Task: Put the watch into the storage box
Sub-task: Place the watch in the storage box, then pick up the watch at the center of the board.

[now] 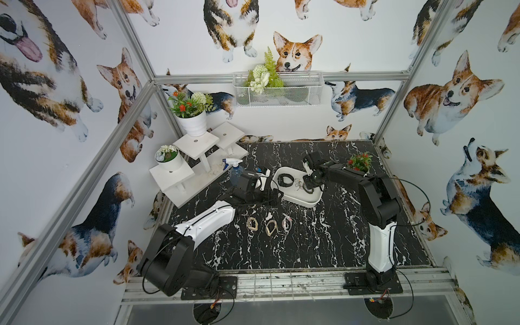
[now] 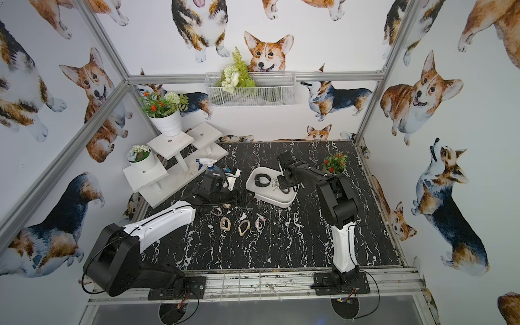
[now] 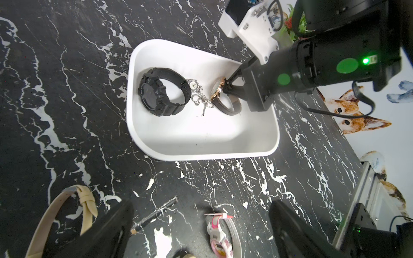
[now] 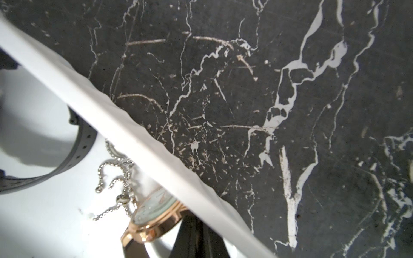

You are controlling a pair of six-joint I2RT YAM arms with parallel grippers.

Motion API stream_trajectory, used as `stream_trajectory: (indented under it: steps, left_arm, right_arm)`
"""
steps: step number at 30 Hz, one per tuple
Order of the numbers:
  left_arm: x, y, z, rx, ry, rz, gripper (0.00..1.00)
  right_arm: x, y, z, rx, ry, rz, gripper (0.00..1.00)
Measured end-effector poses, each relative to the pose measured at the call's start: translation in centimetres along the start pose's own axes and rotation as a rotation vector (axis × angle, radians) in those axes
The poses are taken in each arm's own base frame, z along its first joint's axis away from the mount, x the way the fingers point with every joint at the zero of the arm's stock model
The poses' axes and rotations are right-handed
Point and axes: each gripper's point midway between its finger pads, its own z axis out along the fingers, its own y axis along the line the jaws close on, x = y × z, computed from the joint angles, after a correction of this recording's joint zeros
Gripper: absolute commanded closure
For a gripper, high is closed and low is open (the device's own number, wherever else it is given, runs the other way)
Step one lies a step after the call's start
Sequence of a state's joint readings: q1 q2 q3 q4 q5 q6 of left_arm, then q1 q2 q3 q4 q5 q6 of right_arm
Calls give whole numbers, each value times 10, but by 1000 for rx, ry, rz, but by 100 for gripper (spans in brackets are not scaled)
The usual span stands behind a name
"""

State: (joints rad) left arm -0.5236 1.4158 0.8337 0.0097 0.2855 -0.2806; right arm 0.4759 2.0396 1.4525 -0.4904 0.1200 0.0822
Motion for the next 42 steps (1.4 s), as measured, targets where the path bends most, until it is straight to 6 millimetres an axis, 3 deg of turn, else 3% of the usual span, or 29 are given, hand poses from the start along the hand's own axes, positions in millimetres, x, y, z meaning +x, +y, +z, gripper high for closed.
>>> stream_trajectory:
  steps: [10, 12, 15, 23, 28, 31, 37, 42]
  left_arm:
    - [-4, 1, -3, -13, -17, 7, 0]
    - [-5, 0, -5, -14, -19, 8, 0]
    - [-8, 2, -8, -31, -35, 9, 0]
    - [-19, 6, -21, -70, -80, 8, 0]
    - [-23, 16, -32, -103, -108, -11, 0]
    - [-26, 27, -39, -133, -127, -45, 0]
    - [-22, 56, -47, -199, -131, -125, 0]
    - [-14, 74, -46, -246, -109, -181, 0]
  right_arm:
    - [3, -1, 2, 6, 7, -8, 84]
    - [3, -1, 0, 6, 4, -8, 73]
    - [-5, -3, -17, 3, -32, -8, 64]
    - [-28, 2, -68, -15, -152, -20, 55]
    - [-37, 29, -104, -63, -231, -71, 52]
    - [-31, 52, -123, -102, -266, -113, 50]
    - [14, 102, -155, -239, -318, -187, 48]
    - [54, 145, -163, -329, -319, -238, 48]
